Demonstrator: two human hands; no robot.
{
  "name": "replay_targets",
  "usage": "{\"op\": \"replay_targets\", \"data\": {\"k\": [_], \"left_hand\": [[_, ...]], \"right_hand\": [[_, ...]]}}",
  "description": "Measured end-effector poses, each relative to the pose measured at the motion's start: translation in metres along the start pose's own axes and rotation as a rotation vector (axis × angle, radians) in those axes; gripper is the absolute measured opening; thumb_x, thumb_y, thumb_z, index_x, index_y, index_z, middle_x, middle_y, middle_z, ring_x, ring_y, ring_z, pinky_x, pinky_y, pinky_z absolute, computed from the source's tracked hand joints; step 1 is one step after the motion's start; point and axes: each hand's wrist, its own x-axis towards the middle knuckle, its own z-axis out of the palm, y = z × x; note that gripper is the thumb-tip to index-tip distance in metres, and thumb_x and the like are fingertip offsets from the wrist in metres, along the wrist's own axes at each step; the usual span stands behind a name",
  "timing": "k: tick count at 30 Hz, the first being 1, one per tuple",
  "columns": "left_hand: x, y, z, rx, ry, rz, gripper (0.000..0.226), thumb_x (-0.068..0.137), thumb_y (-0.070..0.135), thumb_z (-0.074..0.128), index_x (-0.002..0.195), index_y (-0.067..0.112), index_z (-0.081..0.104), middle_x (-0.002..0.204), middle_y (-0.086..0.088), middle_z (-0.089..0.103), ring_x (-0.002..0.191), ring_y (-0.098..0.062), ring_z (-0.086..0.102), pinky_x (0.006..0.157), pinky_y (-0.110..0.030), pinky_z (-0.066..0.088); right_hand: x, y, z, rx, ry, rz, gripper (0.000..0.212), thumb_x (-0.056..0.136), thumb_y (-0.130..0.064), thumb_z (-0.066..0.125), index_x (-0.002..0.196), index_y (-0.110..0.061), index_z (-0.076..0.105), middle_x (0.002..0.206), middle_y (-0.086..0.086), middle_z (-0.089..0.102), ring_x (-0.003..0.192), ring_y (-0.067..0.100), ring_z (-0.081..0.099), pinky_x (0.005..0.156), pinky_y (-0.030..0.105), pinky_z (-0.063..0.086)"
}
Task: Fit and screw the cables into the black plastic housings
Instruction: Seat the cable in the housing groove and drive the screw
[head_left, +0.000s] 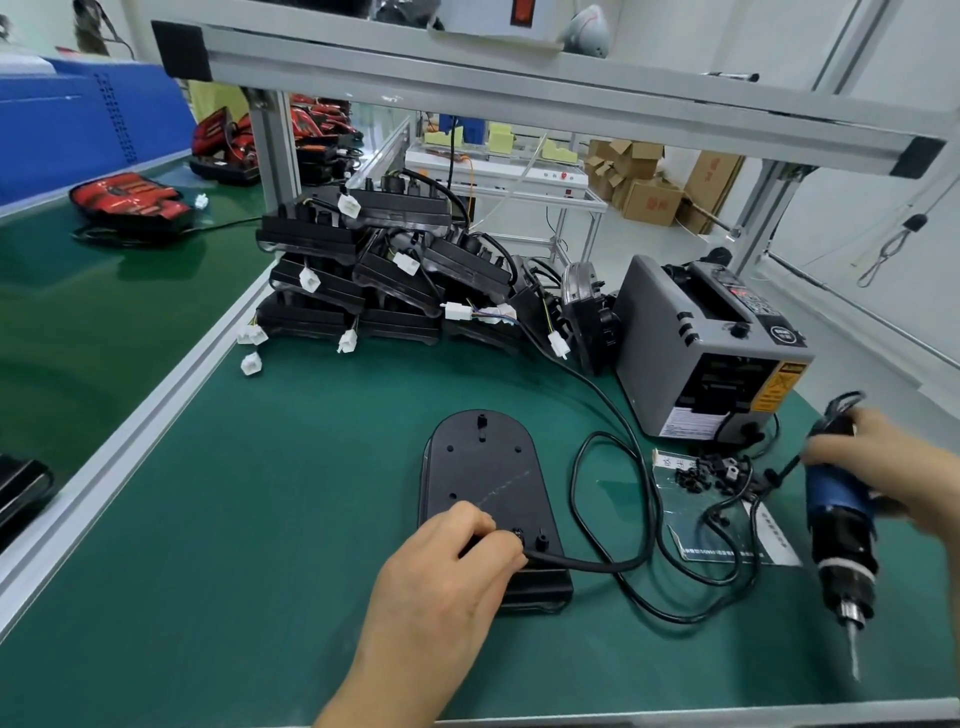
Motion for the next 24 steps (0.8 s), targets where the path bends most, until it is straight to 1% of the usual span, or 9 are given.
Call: {"op": "replay_targets", "data": {"k": [3,5,6,10,12,15,18,21,24], "left_hand": [[0.001,0.001,0.000,0.003,-0.001,-0.002,0.024,0.088,0.029,0.052,0.077,0.016,0.068,0.079,0.003,0.057,0.069,-0.016,0.060,0.051,-0.029,0.050],[0.001,0.001,0.000,0.003,0.001,0.002,0.023,0.088,0.029,0.052,0.076,0.015,0.068,0.079,0.002,0.057,0.068,-0.016,0.060,0.050,-0.030,0.049],[0.001,0.001,0.000,0.002,0.003,0.003,0.022,0.088,0.028,0.053,0.076,0.015,0.067,0.079,0.002,0.057,0.068,-0.017,0.060,0.050,-0.031,0.049],[0.001,0.000,0.001,0.003,0.017,0.003,0.019,0.087,0.026,0.055,0.075,0.017,0.066,0.079,0.003,0.056,0.068,-0.017,0.059,0.050,-0.031,0.048],[0.000,0.000,0.002,0.001,0.022,0.005,0.019,0.087,0.027,0.055,0.076,0.017,0.065,0.079,0.003,0.056,0.069,-0.016,0.060,0.050,-0.031,0.049],[-0.001,-0.001,0.003,0.000,0.031,0.014,0.017,0.087,0.027,0.055,0.077,0.017,0.065,0.079,0.003,0.057,0.070,-0.016,0.060,0.050,-0.030,0.050],[0.000,-0.002,0.004,0.015,0.045,0.027,0.017,0.086,0.027,0.057,0.076,0.017,0.067,0.079,0.003,0.057,0.068,-0.015,0.058,0.049,-0.029,0.049],[0.000,-0.004,0.005,0.024,0.050,0.024,0.018,0.086,0.028,0.057,0.075,0.018,0.068,0.078,0.004,0.058,0.069,-0.013,0.059,0.050,-0.026,0.049],[0.000,-0.004,0.006,0.024,0.046,0.027,0.018,0.086,0.028,0.057,0.076,0.018,0.068,0.079,0.004,0.059,0.071,-0.013,0.060,0.051,-0.026,0.049]], "right_hand": [[-0.023,-0.017,-0.003,0.372,-0.024,-0.118,0.032,0.084,-0.011,0.059,0.114,-0.009,0.047,0.090,0.024,0.059,0.064,0.034,0.062,0.047,0.035,0.052],[-0.038,-0.030,0.002,0.585,-0.025,-0.158,0.019,0.083,-0.017,0.059,0.100,-0.009,0.054,0.080,0.019,0.061,0.048,0.026,0.062,0.036,0.028,0.048],[-0.045,-0.037,0.006,0.679,-0.028,-0.167,0.015,0.082,-0.020,0.061,0.093,-0.011,0.057,0.075,0.014,0.062,0.042,0.020,0.061,0.035,0.025,0.047],[-0.062,-0.069,0.032,1.009,-0.083,-0.238,0.016,0.080,-0.018,0.064,0.089,-0.011,0.054,0.059,0.001,0.065,0.045,0.015,0.060,0.045,0.025,0.052],[-0.067,-0.085,0.046,1.157,-0.126,-0.275,0.014,0.082,-0.014,0.063,0.090,-0.009,0.053,0.062,0.001,0.066,0.053,0.017,0.064,0.049,0.025,0.053],[-0.073,-0.107,0.063,1.271,-0.188,-0.347,0.020,0.085,-0.012,0.060,0.101,-0.007,0.049,0.078,0.006,0.067,0.071,0.026,0.071,0.051,0.025,0.053],[-0.077,-0.121,0.073,1.318,-0.205,-0.407,0.029,0.086,-0.016,0.059,0.110,-0.009,0.046,0.087,0.011,0.068,0.075,0.029,0.070,0.051,0.025,0.052],[-0.083,-0.129,0.081,1.320,-0.173,-0.484,0.033,0.086,-0.018,0.060,0.114,-0.010,0.045,0.085,0.009,0.071,0.074,0.026,0.070,0.052,0.027,0.051],[-0.092,-0.136,0.088,1.329,-0.101,-0.595,0.025,0.086,-0.017,0.061,0.104,-0.012,0.045,0.076,0.003,0.067,0.068,0.022,0.067,0.054,0.028,0.052]]}}
